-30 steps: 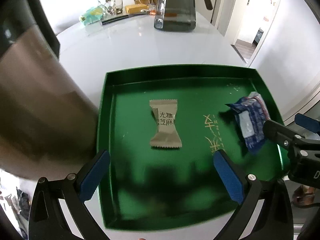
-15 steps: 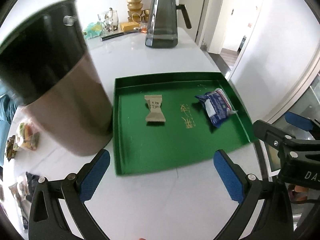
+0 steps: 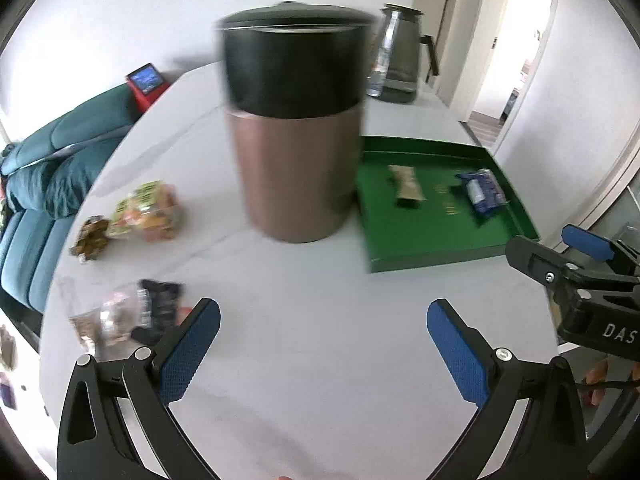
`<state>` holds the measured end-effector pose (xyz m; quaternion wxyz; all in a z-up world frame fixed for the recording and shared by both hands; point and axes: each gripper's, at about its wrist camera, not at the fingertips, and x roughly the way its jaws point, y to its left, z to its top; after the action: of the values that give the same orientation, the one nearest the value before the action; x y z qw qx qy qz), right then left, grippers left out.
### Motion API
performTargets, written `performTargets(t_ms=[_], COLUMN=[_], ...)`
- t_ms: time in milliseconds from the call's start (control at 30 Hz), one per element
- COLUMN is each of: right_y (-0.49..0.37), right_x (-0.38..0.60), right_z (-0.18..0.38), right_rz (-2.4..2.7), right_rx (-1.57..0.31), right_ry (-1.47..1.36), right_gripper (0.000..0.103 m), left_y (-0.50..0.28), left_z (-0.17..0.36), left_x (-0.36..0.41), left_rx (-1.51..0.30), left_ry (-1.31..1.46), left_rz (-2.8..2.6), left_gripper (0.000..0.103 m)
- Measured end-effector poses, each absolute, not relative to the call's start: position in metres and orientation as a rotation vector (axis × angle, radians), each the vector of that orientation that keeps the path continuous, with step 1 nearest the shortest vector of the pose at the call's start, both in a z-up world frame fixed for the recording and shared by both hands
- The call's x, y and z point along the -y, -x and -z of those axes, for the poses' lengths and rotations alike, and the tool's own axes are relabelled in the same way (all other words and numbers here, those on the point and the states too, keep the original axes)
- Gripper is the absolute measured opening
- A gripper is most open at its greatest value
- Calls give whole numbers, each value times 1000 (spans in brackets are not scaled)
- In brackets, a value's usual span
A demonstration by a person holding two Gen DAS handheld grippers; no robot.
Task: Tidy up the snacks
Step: 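Move both open tools back to the remaining snack packets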
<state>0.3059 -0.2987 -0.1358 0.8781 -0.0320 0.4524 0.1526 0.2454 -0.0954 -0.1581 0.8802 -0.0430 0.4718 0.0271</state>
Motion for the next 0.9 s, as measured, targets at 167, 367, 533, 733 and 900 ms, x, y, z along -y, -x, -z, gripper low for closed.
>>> performTargets(t_ms=[167,367,533,733,900], right_y=[-285,-266,-259,-265,-270], right_x=[237,170,117,66,43], right_z=[136,149,167,203,234], right_rz=[-323,-316,-294,-252,-228], right_rx=[-945,-970,-995,-1038,-1102], right_ry=[85,96,91,123,148], right_gripper=[103,103,103,103,103], left_y=[-230,-216,-203,-196,-194], left_z=[163,178,197,238,267], left_x=[40,-29,-88,-147,-168], left_rx=[-981,-997,-1016,-1077,-1131], left_ry=[96,94,113,161,186], left_rz=[-57,-56,-87,-129,-141], left_gripper=[102,102,102,102,102])
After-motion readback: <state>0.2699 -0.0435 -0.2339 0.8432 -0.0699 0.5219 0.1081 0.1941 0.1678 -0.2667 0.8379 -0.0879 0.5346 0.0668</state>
